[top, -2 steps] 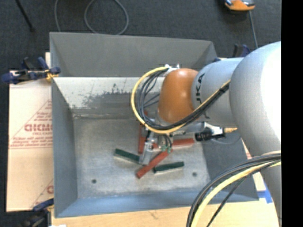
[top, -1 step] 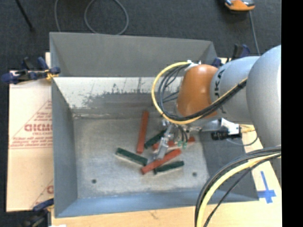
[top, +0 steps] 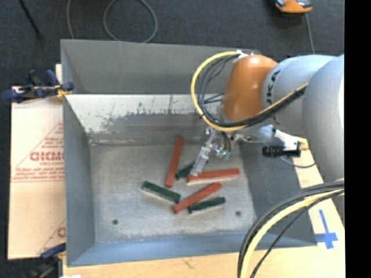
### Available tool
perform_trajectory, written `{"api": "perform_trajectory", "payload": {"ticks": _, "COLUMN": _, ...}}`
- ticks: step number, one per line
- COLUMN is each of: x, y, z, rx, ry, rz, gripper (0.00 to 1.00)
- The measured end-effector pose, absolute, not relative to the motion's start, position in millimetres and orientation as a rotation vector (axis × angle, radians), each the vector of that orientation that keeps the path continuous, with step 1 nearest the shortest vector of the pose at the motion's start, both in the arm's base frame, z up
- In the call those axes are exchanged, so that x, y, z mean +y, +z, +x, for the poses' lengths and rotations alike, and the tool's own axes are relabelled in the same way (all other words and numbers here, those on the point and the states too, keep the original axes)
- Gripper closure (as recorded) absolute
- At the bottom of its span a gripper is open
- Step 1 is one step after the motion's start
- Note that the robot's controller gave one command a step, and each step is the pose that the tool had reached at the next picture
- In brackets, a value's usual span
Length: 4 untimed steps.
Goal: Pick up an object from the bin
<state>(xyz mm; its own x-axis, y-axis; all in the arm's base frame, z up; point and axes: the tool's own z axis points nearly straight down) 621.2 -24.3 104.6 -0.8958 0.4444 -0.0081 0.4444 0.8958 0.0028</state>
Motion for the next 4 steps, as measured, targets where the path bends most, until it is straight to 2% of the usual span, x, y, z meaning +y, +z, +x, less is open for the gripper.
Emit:
{"api": "perform_trajectory", "payload": {"ticks": 1, "x": -64, "y": 69, "z": 586.8, "rx": 3.051, "ry": -0.003, "rz": 0.755, "gripper": 0.00}}
{"api": "perform_trajectory", "payload": {"ticks": 2, "x": -61, "y": 73, "z": 591.6, "rx": 3.040, "ry": 0.002, "rz": 0.744, "gripper": 1.00}}
{"api": "perform_trajectory", "payload": {"ticks": 3, "x": -66, "y": 193, "z": 604.9, "rx": 3.044, "ry": 0.002, "rz": 0.723, "gripper": 1.00}}
{"api": "perform_trajectory", "payload": {"ticks": 4, "x": -157, "y": 283, "z": 622.9, "rx": 3.058, "ry": -0.008, "rz": 0.649, "gripper": 1.00}}
